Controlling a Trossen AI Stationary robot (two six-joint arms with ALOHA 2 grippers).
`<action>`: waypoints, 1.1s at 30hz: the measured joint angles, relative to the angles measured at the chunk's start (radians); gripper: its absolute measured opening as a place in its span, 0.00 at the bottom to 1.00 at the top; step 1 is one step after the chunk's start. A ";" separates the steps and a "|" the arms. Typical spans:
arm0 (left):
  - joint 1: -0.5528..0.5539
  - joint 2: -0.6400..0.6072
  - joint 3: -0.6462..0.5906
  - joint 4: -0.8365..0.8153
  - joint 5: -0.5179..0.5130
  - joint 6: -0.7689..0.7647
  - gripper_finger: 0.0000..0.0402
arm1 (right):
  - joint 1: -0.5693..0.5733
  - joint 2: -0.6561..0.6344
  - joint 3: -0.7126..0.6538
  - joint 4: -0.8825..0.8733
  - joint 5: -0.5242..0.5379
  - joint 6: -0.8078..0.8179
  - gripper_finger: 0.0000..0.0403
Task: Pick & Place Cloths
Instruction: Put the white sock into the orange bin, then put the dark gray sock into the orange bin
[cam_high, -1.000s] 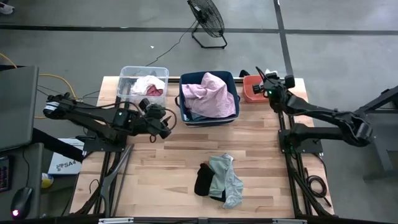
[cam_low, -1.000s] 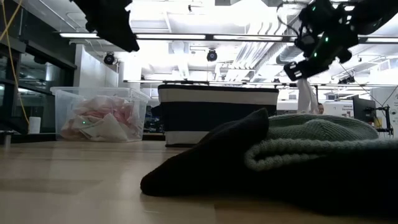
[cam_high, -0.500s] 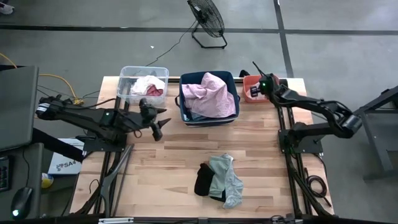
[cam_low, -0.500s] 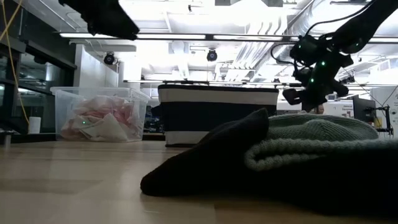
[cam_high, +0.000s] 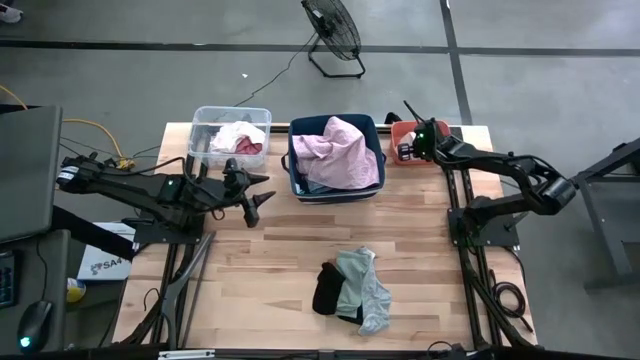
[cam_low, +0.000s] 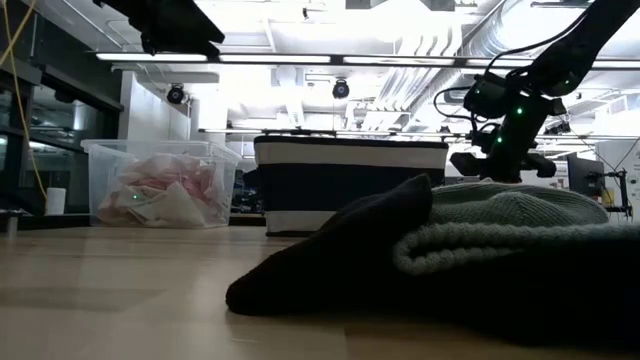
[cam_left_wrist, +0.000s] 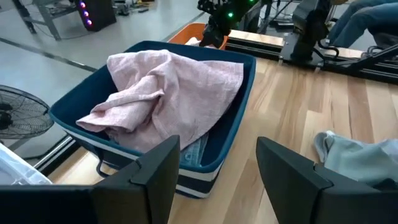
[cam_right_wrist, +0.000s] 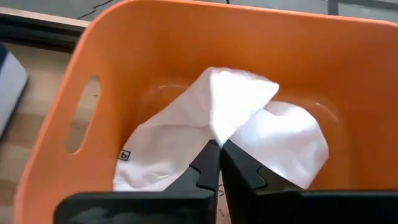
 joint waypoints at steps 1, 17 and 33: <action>0.000 0.000 0.000 0.000 0.000 -0.001 0.51 | 0.000 0.000 0.000 0.000 -0.001 0.003 0.03; 0.000 0.000 0.000 0.000 0.023 -0.003 0.51 | 0.000 -0.066 0.000 -0.005 -0.021 0.013 0.42; 0.000 0.000 0.001 0.000 0.023 -0.011 0.51 | 0.121 -0.352 0.000 -0.224 -0.273 0.035 0.40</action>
